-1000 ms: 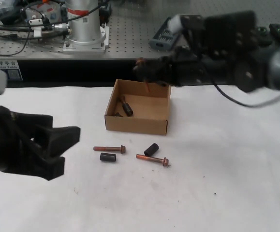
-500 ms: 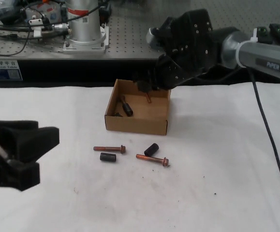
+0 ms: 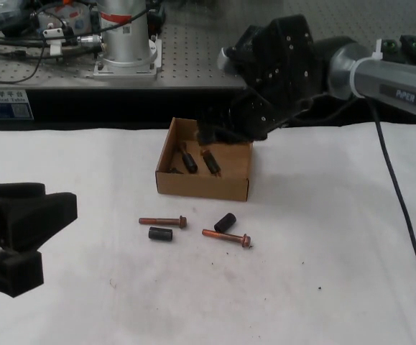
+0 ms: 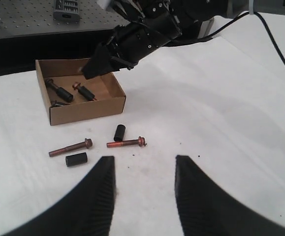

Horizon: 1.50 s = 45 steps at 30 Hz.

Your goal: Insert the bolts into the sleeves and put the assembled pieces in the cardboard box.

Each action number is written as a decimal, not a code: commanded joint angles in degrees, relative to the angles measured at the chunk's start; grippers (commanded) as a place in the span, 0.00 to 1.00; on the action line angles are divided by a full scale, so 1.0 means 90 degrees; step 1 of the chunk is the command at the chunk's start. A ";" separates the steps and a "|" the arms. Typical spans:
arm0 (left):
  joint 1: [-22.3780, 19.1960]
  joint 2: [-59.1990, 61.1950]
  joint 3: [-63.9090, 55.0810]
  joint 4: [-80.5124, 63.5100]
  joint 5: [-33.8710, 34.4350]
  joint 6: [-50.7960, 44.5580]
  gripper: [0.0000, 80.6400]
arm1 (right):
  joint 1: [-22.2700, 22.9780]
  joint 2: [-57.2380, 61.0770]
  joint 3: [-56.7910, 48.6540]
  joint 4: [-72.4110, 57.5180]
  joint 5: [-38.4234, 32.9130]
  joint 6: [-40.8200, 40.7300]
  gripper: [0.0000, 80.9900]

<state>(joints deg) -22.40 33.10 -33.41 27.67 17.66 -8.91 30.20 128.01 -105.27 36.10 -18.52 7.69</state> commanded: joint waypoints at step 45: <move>0.0008 -0.0052 -0.0053 -0.0049 -0.0063 -0.0071 0.36 | 0.0914 -0.0319 0.1171 0.1845 0.1453 -0.2816 0.46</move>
<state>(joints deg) -22.40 33.10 -33.41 27.67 17.66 -9.03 38.69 124.98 -94.73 53.33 -5.05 -17.61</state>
